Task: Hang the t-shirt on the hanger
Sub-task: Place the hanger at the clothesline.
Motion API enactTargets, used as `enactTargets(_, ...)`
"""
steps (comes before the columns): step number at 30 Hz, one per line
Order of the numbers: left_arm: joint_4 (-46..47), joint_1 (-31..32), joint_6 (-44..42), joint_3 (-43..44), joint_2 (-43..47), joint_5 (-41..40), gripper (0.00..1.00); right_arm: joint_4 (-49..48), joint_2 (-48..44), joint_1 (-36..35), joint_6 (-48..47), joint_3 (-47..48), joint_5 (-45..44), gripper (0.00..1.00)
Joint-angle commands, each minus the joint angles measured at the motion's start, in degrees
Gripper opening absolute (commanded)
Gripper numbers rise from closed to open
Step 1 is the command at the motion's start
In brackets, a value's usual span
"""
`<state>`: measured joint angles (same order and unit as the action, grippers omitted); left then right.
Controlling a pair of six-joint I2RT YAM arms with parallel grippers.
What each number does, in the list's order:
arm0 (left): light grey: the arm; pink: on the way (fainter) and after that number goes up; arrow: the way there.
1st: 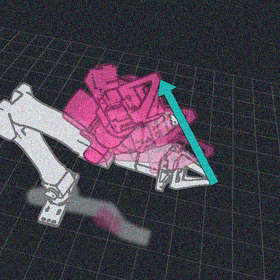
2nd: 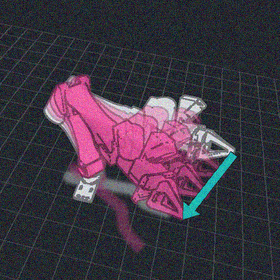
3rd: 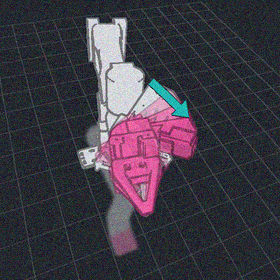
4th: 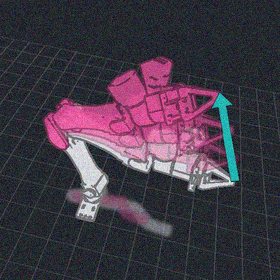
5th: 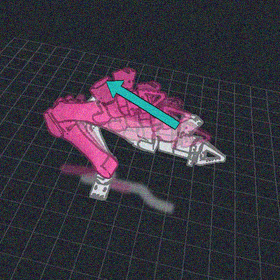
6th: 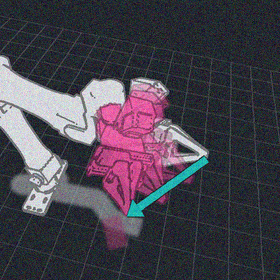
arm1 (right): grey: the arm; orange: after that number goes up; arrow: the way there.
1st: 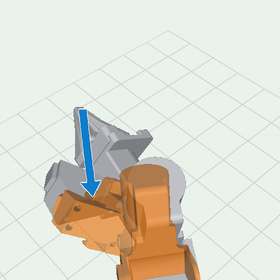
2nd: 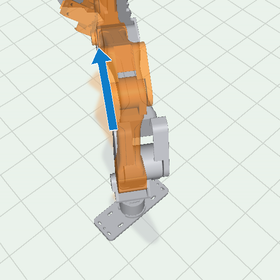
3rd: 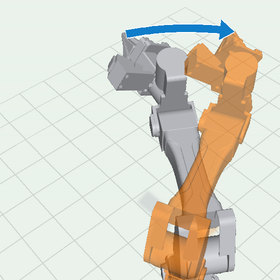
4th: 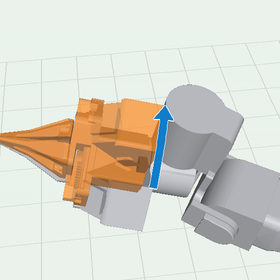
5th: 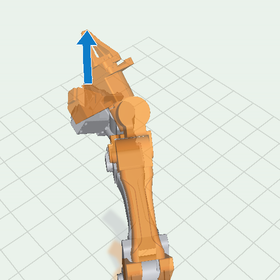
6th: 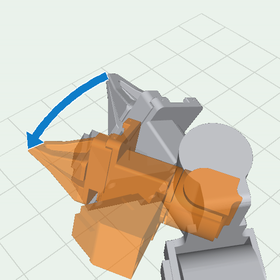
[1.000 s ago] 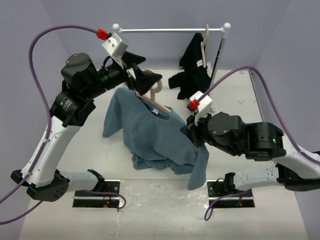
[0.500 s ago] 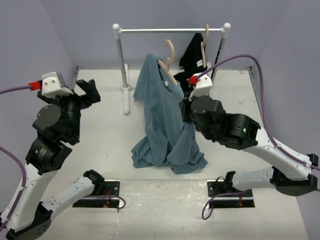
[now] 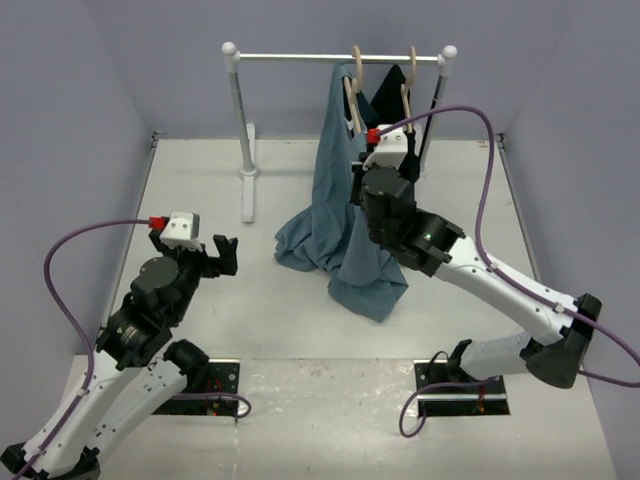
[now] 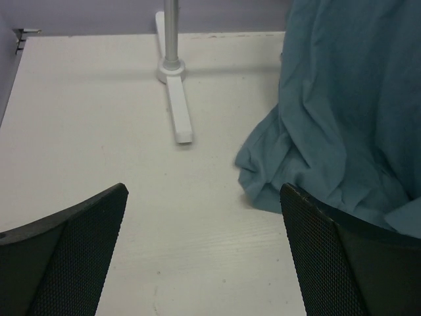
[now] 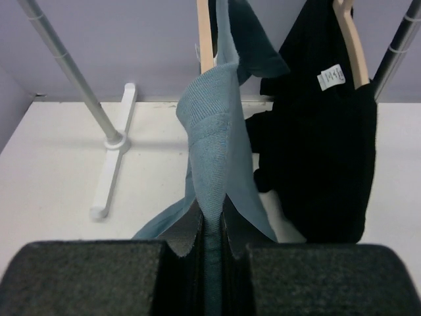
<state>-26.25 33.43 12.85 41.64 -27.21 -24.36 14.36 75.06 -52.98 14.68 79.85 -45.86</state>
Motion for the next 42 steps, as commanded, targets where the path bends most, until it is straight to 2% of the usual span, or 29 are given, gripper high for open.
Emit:
enactTargets(1, 4.4, -0.1, -1.1, -2.8, 3.8, 2.3, 1.0, -19.2, 1.8, 0.5, 1.0, -1.2, -3.9, 0.0)
enactTargets(4, 3.8, 0.0, -1.1, -3.8, 4.2, 2.8, 1.0, -20.6, 4.0, 0.1, 0.7, -1.3, -4.3, 0.0)
enactTargets(7, 3.6, -0.1, -0.8, -4.2, 4.7, 4.8, 1.0, -27.0, 8.8, 1.1, -3.1, -1.1, -3.6, 0.0)
enactTargets(13, 4.0, -0.1, -0.9, -4.9, 5.6, 5.2, 1.0, -25.0, 18.2, 7.1, -2.9, 8.6, 2.5, 0.0)
enactTargets(23, 4.7, -0.1, -1.8, -5.1, 4.3, 8.7, 1.0, -21.2, 27.9, 10.4, -0.5, 17.5, 3.5, 0.0)
enactTargets(28, 4.7, -0.1, -1.5, -5.5, 4.7, 7.7, 1.0, -20.5, 30.4, 11.3, 1.9, 16.1, 5.2, 0.0)
enactTargets(33, 2.1, -0.1, 1.0, -4.2, 1.1, 0.3, 1.0, -19.4, 32.8, 11.3, 3.7, 15.6, 5.1, 0.0)
enactTargets(42, 2.2, -0.1, 1.3, -4.5, -0.1, 1.3, 1.0, -18.4, 32.2, 11.3, 8.2, 12.2, 5.3, 0.01)
